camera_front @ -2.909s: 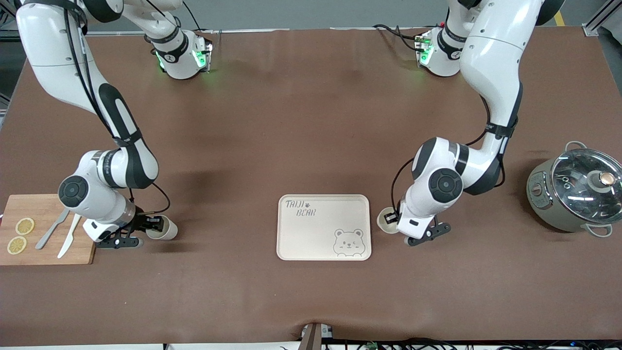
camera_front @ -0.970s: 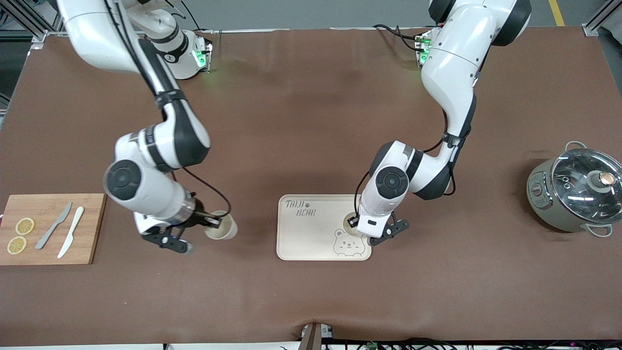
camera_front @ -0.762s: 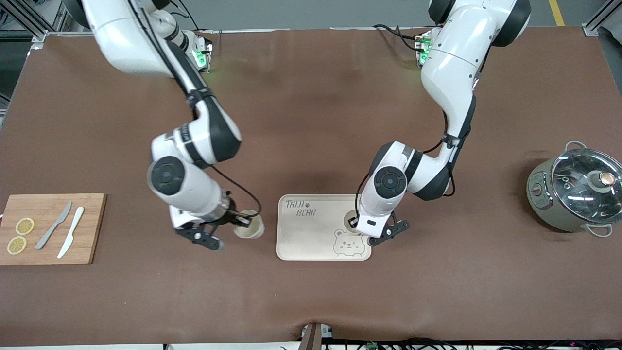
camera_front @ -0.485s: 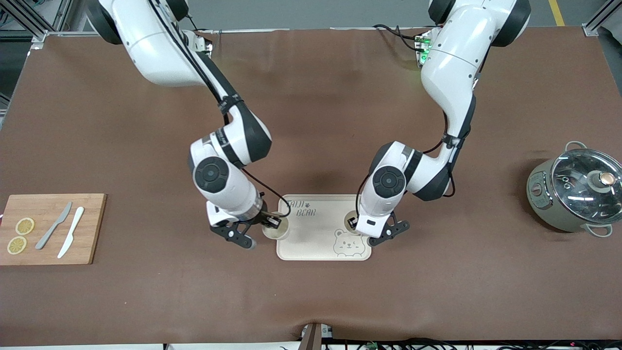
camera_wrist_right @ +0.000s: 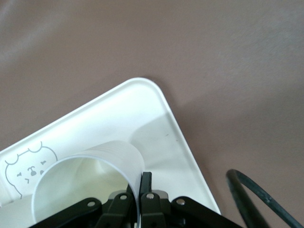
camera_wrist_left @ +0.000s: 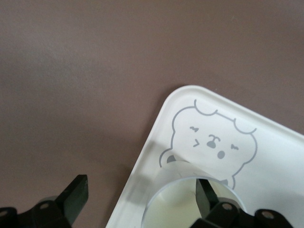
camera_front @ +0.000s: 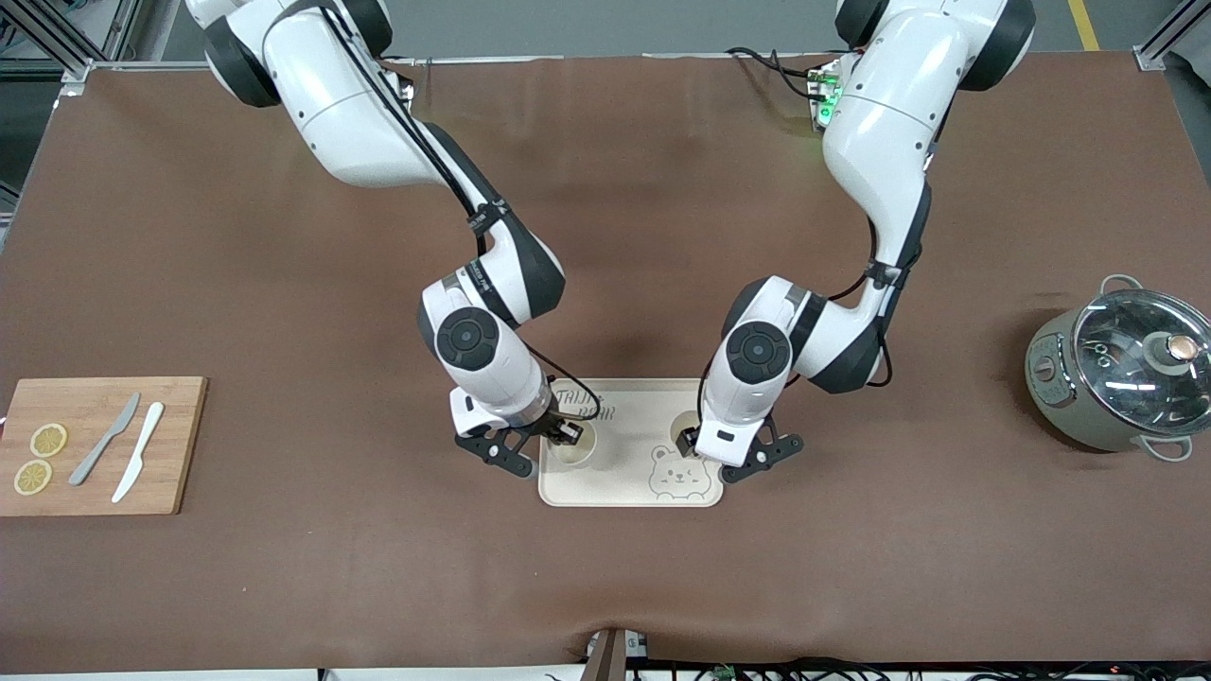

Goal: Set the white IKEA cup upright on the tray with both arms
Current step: 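Lower the held cup onto the tray beside the other cup with the right gripper, then open both grippers and lift away from the cups on the tray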

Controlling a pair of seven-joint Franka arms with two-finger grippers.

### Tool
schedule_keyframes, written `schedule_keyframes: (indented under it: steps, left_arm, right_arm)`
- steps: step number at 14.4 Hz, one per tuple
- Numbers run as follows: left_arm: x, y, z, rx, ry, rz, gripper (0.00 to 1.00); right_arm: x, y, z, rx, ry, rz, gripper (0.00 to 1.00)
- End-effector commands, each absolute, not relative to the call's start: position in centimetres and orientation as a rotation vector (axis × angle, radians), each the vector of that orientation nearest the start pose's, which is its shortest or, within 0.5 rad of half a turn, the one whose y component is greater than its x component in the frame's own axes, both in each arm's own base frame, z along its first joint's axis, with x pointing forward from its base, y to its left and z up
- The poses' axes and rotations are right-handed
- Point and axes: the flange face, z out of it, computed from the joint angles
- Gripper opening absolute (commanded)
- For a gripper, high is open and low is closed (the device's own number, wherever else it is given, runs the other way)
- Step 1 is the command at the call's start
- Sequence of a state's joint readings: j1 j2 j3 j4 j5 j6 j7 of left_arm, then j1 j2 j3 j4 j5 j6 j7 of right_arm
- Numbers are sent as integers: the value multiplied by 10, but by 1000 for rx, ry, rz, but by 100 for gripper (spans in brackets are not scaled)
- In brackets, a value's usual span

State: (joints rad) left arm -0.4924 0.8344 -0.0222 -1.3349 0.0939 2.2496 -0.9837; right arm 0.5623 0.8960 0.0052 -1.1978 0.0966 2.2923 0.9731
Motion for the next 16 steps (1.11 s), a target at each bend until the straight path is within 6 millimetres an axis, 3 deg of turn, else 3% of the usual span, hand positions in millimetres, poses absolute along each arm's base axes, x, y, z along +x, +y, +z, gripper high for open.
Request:
schedule_keyframes:
  steps: [1,3,6,11,12,13,14,15,16]
  left_arm:
    - [662,-352,274,-3038,-695,-135,100]
    - [671,-331,304,-3021,-724,-107,100]
    - [672,-317,328,-3028,-637,-83,100]
    - [690,-256,324,-3018,-385,-2,100]
    - [695,-239,312,-3021,-328,22,100]
    - [698,-224,275,-3012,-269,84,100]
    - [705,-221,252,-3029,-235,53,100]
    - [715,-205,248,-3052,-268,-22,100]
    - [722,-188,251,-3059,-289,-43,100]
  right_arm:
    - [658,431,253,-2869,691,-184,0]
    - [655,435,246,-2880,677,-193,0]
    - [652,440,236,-2883,664,-202,0]
    - [648,443,231,-2894,651,-215,1]
    - [649,442,231,-2897,650,-220,26]
    - [649,442,231,-2899,649,-220,46]
    - [649,442,232,-2903,643,-224,58]
    - [650,440,231,-2926,619,-253,73]
    - [650,440,231,-2951,591,-282,100]
